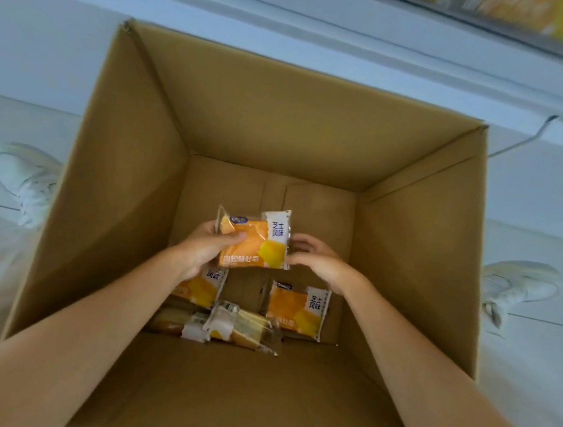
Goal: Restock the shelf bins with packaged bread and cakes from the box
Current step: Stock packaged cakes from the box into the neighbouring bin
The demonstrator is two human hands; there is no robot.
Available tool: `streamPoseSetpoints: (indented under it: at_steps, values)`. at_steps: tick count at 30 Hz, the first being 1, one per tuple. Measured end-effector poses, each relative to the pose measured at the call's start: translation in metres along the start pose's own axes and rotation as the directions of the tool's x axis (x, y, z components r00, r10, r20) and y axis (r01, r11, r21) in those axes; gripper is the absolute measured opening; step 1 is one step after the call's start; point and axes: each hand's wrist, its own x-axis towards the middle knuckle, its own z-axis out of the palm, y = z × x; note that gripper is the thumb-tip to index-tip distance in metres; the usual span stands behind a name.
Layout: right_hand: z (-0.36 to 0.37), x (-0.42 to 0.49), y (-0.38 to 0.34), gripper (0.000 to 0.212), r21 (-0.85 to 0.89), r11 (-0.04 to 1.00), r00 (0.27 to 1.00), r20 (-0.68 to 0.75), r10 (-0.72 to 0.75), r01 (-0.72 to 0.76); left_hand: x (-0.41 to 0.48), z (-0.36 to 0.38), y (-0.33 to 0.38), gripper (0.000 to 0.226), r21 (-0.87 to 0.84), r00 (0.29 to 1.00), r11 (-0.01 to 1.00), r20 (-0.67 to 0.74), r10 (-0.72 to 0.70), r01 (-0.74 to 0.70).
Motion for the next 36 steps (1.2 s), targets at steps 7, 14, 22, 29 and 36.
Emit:
streamPoseSetpoints:
  at_steps: [7, 14, 22, 29, 36]
  values:
    - [0.026, 0.023, 0.058, 0.052, -0.466, 0.880, 0.994, 0.017, 0.109, -0.089, 0.004, -0.023, -0.011, 0.033, 0.077, 0.995, 0.997, -0.100, 0.002, 0.006]
    - [0.017, 0.024, 0.050, 0.022, -0.477, 0.879, 0.996, 0.070, 0.049, -0.010, 0.002, -0.023, -0.011, 0.031, 0.116, 0.996, 0.993, -0.084, 0.021, -0.011]
    - [-0.004, -0.027, -0.097, 0.027, -0.346, 0.815, 0.871, 0.016, -0.490, 0.465, -0.038, 0.007, 0.050, 0.036, 0.272, 0.967, 0.928, 0.044, 0.251, -0.253]
    - [-0.032, -0.104, -0.136, 0.069, -0.386, 0.798, 0.713, -0.374, -0.594, 0.463, -0.099, 0.004, 0.105, 0.034, 0.155, 0.927, 0.915, 0.120, 0.357, -0.372]
    - [-0.033, -0.172, -0.161, 0.059, 0.167, 0.820, 0.811, -0.345, -0.471, 0.548, -0.180, 0.047, 0.161, 0.032, 0.045, 0.854, 0.861, 0.164, 0.494, -0.507]
